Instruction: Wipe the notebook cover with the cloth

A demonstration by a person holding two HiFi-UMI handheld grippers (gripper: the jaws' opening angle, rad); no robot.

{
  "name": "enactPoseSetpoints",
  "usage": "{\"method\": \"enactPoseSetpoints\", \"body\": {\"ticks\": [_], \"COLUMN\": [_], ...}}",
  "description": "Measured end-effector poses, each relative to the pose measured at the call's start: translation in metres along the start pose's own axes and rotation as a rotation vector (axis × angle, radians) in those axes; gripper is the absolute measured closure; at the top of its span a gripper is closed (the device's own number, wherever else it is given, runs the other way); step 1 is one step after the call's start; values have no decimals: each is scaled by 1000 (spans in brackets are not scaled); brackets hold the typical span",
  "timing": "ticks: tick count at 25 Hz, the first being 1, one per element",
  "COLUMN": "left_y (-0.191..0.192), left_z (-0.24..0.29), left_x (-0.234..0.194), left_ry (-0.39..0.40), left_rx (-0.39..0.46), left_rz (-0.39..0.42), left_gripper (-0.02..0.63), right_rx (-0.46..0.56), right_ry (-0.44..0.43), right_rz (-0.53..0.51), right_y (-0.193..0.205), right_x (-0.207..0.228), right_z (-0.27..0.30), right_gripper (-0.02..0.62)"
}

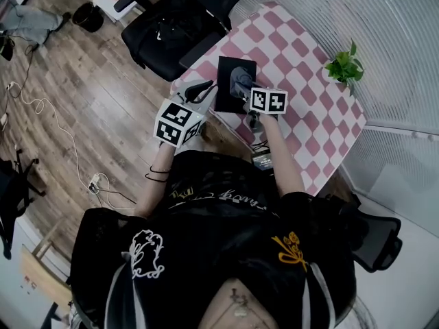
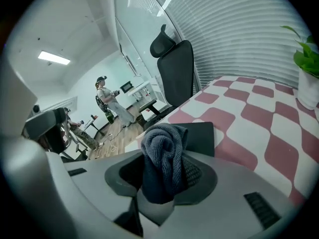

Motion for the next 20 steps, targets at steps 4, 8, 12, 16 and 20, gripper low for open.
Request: {"method": "enactPoseSetpoints", "body": {"ticks": [4, 8, 12, 16, 20], "left_y": [-5, -5, -9, -9, -8], "left_z": [7, 14, 23, 29, 39], "left_x": [-13, -30, -46, -56, -58], "left_ry": [21, 21, 21, 24, 36], "left_rx": [-11, -23, -26, -33, -39], "left_rz": [-1, -6, -15, -28, -31], "left_gripper": [568, 568, 568, 568, 568], "right_rx": [-14, -19, -29, 20, 31], "right_ry": [43, 82, 119, 110, 108], "right_rz": [-5, 17, 24, 58, 36], "right_y": [-21, -37, -42, -32, -28], "right_x": [12, 24, 35, 37, 37], "right_z": [24, 51, 68, 67, 65], "right_gripper": [462, 462, 462, 462, 462]}}
Point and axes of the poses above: the fingertips, and each gripper's own axes: z forward along the fingers, x to its right, y out of its underside, the point moved 9 cm from there along -z, backward along the fingers, and after that the axes turned 11 degrees about x, right-handed, at the moved point
